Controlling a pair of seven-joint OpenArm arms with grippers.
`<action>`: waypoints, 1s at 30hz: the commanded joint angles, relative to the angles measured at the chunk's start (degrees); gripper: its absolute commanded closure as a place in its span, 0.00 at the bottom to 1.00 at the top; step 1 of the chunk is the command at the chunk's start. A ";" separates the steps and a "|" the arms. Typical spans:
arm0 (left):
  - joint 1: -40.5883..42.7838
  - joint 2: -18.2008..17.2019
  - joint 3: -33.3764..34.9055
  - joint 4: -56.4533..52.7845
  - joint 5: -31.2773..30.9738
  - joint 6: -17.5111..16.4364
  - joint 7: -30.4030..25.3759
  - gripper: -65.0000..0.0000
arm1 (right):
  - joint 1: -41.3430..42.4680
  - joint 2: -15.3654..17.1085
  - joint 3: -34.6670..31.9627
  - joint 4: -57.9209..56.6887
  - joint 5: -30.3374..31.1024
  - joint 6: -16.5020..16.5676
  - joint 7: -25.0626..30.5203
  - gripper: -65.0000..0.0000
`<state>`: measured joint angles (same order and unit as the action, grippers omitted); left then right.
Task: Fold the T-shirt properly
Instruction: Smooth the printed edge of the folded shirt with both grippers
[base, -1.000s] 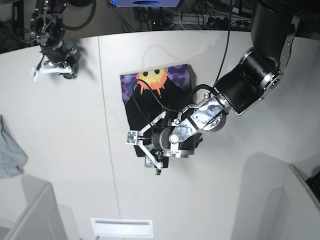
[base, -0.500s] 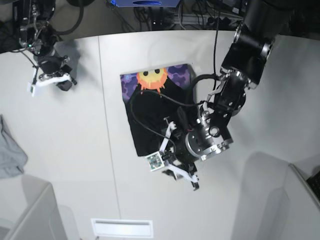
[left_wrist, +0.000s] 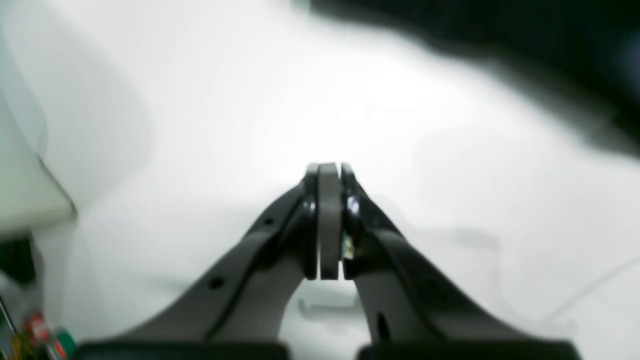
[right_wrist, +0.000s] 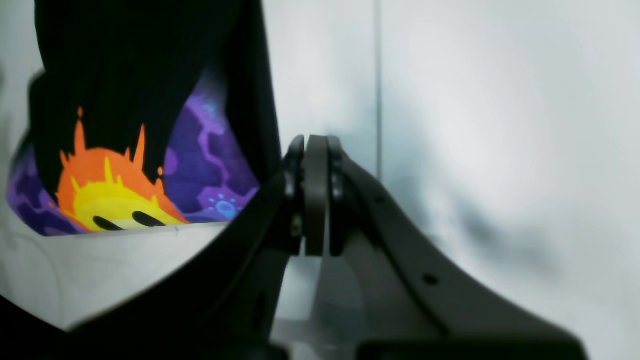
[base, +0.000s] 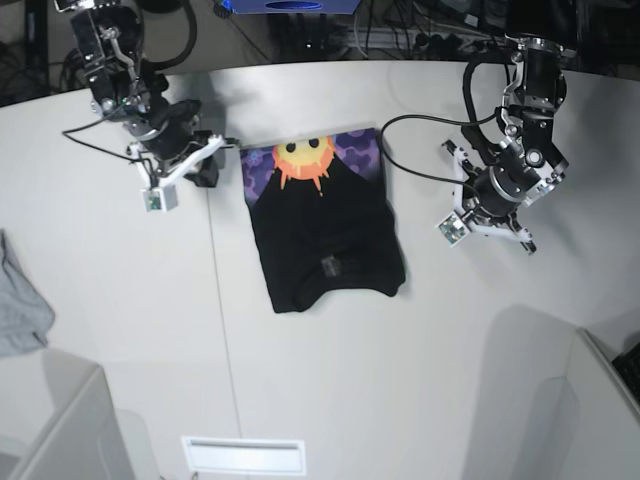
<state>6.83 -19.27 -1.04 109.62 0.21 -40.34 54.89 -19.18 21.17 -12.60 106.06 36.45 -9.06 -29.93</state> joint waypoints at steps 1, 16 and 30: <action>0.07 -0.03 0.20 0.93 -0.69 0.34 -1.31 1.00 | 0.23 -0.11 -1.07 0.88 -1.59 0.31 0.79 1.00; -1.69 5.42 11.19 -9.98 -0.69 7.85 -1.40 1.00 | 2.26 -1.96 -7.22 -2.37 -7.48 0.31 0.79 1.00; -6.17 7.00 12.77 -12.79 -0.78 9.52 -1.40 1.00 | -0.73 -1.87 -8.72 -2.28 -7.48 0.22 0.97 1.00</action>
<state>1.19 -12.10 11.94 95.39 -0.34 -31.27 54.24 -20.03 18.90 -21.69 102.76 28.88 -9.02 -29.95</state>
